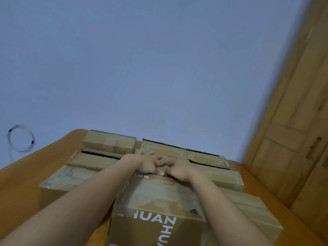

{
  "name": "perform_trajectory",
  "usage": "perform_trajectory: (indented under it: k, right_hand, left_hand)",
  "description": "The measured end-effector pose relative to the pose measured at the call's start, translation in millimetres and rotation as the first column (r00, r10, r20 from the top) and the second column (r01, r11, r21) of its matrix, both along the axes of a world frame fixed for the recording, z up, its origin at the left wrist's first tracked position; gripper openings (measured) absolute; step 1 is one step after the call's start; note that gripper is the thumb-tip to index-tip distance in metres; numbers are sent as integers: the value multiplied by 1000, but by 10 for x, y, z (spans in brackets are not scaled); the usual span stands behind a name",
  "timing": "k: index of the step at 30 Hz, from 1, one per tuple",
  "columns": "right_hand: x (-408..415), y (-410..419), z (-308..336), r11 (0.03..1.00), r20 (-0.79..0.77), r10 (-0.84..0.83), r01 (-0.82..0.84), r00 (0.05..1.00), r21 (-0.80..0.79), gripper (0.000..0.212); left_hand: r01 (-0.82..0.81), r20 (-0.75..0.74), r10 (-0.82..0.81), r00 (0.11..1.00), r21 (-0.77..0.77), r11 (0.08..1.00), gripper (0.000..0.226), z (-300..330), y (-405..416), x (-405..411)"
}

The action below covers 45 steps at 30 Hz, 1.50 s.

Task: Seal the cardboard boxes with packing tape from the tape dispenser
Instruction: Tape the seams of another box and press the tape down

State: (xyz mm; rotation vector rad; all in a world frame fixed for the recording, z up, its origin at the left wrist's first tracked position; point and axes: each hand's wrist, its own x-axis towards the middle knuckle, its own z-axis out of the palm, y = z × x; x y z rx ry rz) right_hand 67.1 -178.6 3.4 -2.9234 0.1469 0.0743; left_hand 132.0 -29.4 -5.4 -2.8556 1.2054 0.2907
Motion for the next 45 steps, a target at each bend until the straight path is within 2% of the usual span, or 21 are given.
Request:
perform_trajectory:
  k: [3, 6, 8, 10, 12, 15, 20, 23, 30, 41, 45]
  right_hand:
    - [-25, 157, 5, 998, 84, -23, 28, 996, -52, 32]
    - [33, 305, -68, 1000, 184, 19, -22, 983, 16, 37]
    - [60, 419, -132, 996, 157, 78, -84, 985, 35, 40]
    - [51, 539, -191, 992, 102, 123, -123, 987, -10, 45]
    - [11, 606, -237, 991, 73, 129, -127, 989, -40, 48]
    - [-18, 586, -264, 994, 69, 105, -106, 992, 10, 49]
    - [-49, 620, -239, 996, 64, 94, -94, 993, -6, 49]
    - [-73, 631, -232, 996, 72, 86, -86, 994, -5, 49]
    - [-73, 640, -271, 997, 115, 72, -69, 991, -29, 46]
    - [-104, 697, -278, 990, 157, 89, -71, 983, -121, 45]
    - [-127, 804, -179, 975, 261, 148, -98, 954, -198, 48]
  left_hand:
    - [-4, 38, 8, 999, -108, 994, 59, -35, 60, -28]
    - [11, 121, 30, 992, -328, 945, 53, -99, 279, -57]
    - [-17, 137, 78, 987, -400, 916, 59, -127, 490, -81]
    - [-96, 149, 174, 973, -424, 901, 64, -156, 737, -84]
    - [-192, 151, 285, 947, -446, 874, 62, -196, 1021, -61]
    - [-359, 115, 442, 890, -422, 833, 54, -269, 1438, -9]
    - [-531, -31, 545, 838, -278, 801, 68, -382, 1866, 27]
    - [-525, -109, 518, 848, -298, 797, 69, -479, 1962, -9]
    - [-517, -53, 528, 848, -308, 799, 71, -534, 1933, -29]
    - [-525, -66, 533, 844, -313, 792, 70, -551, 1897, -2]
    - [-523, -77, 530, 845, -330, 786, 70, -562, 1914, -6]
